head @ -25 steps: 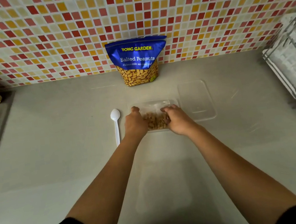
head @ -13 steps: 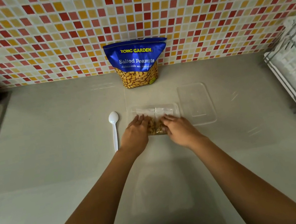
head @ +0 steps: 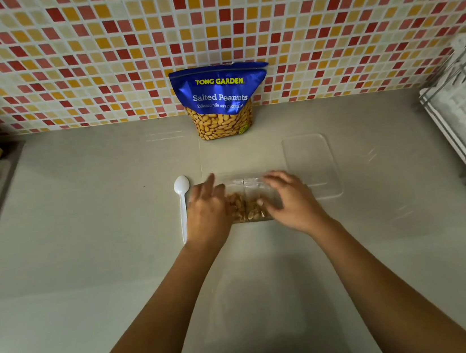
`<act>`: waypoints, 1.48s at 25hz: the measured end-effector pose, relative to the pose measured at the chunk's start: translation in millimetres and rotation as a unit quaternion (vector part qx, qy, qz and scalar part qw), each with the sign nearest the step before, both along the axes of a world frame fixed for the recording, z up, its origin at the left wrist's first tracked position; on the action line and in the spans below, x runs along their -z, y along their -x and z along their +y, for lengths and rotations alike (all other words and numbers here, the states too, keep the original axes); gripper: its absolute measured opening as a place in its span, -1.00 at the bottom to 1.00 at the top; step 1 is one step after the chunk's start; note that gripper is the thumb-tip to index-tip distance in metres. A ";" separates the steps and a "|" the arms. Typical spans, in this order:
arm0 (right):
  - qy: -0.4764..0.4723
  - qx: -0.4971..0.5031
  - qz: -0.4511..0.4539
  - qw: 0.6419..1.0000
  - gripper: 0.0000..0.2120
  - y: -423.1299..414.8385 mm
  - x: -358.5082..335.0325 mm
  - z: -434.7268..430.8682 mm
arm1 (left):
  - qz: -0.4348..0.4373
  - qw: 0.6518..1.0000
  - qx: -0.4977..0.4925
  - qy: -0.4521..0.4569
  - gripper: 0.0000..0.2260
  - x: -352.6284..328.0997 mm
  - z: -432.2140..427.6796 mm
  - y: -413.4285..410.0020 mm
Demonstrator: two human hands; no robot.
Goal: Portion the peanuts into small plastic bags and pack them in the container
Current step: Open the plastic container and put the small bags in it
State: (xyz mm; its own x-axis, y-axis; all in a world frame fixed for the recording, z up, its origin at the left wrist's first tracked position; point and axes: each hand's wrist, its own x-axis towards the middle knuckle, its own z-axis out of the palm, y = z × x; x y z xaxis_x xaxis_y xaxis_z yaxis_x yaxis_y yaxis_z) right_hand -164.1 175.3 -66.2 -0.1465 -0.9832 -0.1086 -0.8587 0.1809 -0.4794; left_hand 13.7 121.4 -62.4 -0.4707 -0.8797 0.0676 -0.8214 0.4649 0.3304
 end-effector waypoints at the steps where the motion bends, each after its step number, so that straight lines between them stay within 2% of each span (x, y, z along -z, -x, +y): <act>1: 0.054 0.072 -0.017 0.996 -0.52 6.8 0.6 2.1 | 0.016 0.997 -0.065 -0.036 -0.68 -3.7 -1.3 -3.6; 3: 0.109 0.231 -0.017 0.967 -0.53 26.8 3.8 5.3 | 0.041 0.979 -0.158 -0.122 -0.65 -7.6 -4.3 -8.4; 5: 0.016 0.334 -0.016 0.942 -0.40 46.1 8.4 5.9 | 0.050 0.971 -0.177 -0.153 -0.69 -7.8 -4.3 -10.0; 7: -0.097 0.360 -0.020 0.927 -0.21 54.8 15.6 7.8 | 0.070 0.966 -0.189 -0.163 -0.73 -6.9 -4.3 -10.8; 8: -0.119 0.355 -0.017 0.927 -0.14 55.2 19.2 9.0 | 0.076 0.964 -0.194 -0.166 -0.74 -5.2 -3.7 -11.1; 11: -0.112 0.352 -0.011 0.929 -0.08 53.4 18.3 8.9 | 0.078 0.963 -0.198 -0.166 -0.79 -1.8 -4.5 -9.0; 14: -0.113 0.388 -0.007 0.915 0.00 50.7 10.0 9.7 | 0.074 0.965 -0.193 -0.164 -0.80 -1.2 -4.4 -9.6; 16: -0.038 0.404 -0.034 0.914 0.00 51.7 9.5 12.3 | 0.083 0.966 -0.187 -0.158 -0.79 -0.2 -3.9 -10.7; 18: 0.082 0.429 -0.102 0.894 -0.17 56.1 10.2 12.5 | 0.087 0.967 -0.185 -0.155 -0.80 -0.9 -3.7 -11.2; 20: 0.204 0.481 -0.199 0.829 -0.40 60.6 7.6 10.2 | 0.090 0.964 -0.191 -0.164 -0.79 -1.8 -3.9 -11.5; 22: 0.318 0.517 -0.314 0.730 -0.59 65.2 -3.6 6.0 | 0.094 0.960 -0.205 -0.166 -0.68 -4.4 -3.3 -11.2; 23: 0.361 0.513 -0.352 0.694 -0.67 67.9 -12.9 3.3 | 0.101 0.960 -0.213 -0.151 -0.62 -7.9 -4.0 -11.4; 24: 0.387 0.493 -0.386 0.677 -0.72 69.9 -23.9 0.1 | 0.124 0.960 -0.218 -0.125 -0.59 -12.2 -5.3 -11.3; 26: 0.371 0.413 -0.471 0.685 -0.78 66.8 -45.6 -6.8 | 0.229 0.944 -0.208 -0.113 -0.57 -26.2 -8.5 -8.4; 27: 0.329 0.367 -0.512 0.704 -0.79 60.1 -54.1 -9.9 | 0.307 0.917 -0.194 -0.164 -0.56 -35.6 -10.2 -5.5; 28: 0.279 0.333 -0.538 0.723 -0.79 51.8 -58.5 -12.2 | 0.387 0.872 -0.176 -0.242 -0.55 -45.8 -9.9 -1.5; 29: 0.234 0.315 -0.547 0.739 -0.79 43.4 -58.8 -14.1 | 0.447 0.826 -0.156 -0.308 -0.58 -53.7 -8.4 2.4; 30: 0.207 0.317 -0.546 0.747 -0.79 34.9 -55.4 -16.4 | 0.466 0.806 -0.144 -0.335 -0.63 -57.0 -6.8 5.1; 34: 0.196 0.405 -0.536 0.715 -0.83 14.8 -29.8 -20.9 | 0.387 0.864 -0.225 -0.228 -0.79 -44.9 -0.9 4.9; 37: 0.179 0.416 -0.469 0.758 -0.90 5.3 -5.6 -23.8 | 0.264 0.925 -0.245 -0.123 -0.77 -28.4 8.3 -1.6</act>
